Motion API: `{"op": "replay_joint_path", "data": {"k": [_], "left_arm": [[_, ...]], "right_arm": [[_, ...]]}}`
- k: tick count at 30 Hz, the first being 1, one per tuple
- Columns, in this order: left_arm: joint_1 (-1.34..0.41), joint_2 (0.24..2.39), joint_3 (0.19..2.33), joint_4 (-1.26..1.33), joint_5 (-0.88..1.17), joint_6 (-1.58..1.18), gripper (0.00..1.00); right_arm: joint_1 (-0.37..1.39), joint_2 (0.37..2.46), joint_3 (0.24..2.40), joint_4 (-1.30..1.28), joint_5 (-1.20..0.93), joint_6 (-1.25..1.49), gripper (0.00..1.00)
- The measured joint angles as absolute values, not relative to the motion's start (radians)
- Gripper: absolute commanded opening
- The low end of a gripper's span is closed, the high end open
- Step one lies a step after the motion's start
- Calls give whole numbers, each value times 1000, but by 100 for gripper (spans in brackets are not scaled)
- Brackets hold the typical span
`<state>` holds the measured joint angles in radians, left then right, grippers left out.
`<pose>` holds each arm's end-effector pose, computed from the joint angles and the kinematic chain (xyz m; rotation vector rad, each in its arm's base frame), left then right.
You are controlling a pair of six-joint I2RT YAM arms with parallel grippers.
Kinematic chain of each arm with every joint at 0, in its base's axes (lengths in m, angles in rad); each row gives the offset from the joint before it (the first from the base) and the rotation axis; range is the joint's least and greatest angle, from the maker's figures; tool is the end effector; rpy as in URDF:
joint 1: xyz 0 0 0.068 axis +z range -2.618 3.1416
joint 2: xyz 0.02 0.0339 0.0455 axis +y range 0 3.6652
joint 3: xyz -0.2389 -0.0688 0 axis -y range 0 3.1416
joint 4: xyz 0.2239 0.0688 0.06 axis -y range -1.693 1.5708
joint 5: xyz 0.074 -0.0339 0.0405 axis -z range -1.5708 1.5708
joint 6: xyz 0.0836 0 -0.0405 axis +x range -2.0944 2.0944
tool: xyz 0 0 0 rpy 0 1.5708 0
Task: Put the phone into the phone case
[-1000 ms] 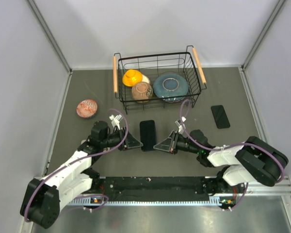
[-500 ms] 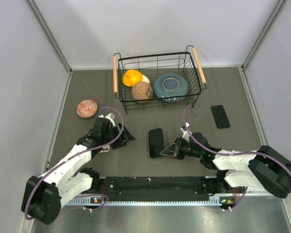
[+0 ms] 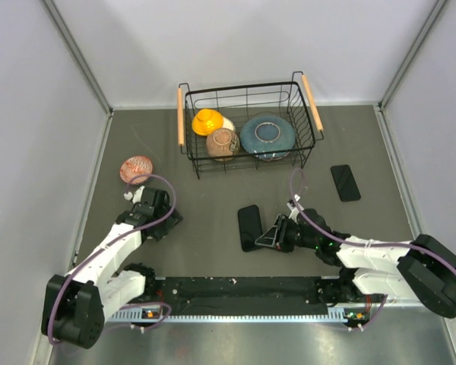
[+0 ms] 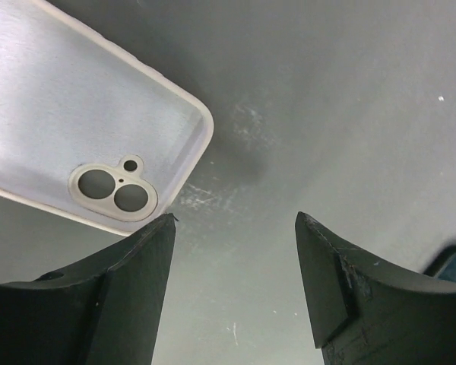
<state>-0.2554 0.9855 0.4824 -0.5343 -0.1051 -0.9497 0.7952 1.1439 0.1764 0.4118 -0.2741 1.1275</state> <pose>0.1890 -0.0403 0.1219 -0.9299 2.4592 -0.2931 0.1440 0.1792 0.0991 0.2198 2.4468 1.3104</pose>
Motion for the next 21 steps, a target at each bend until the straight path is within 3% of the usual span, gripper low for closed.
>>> {"op": "replay_joint_path", "data": {"k": [12,21], "left_arm": [[-250,986,539,-590,-262,-840,68],[-250,1009,574,-609,-365,-777,66]], "right_arm": [[793,902,192,170,-183,1065,68],[787,792,204,69,-146,1013,69]]}}
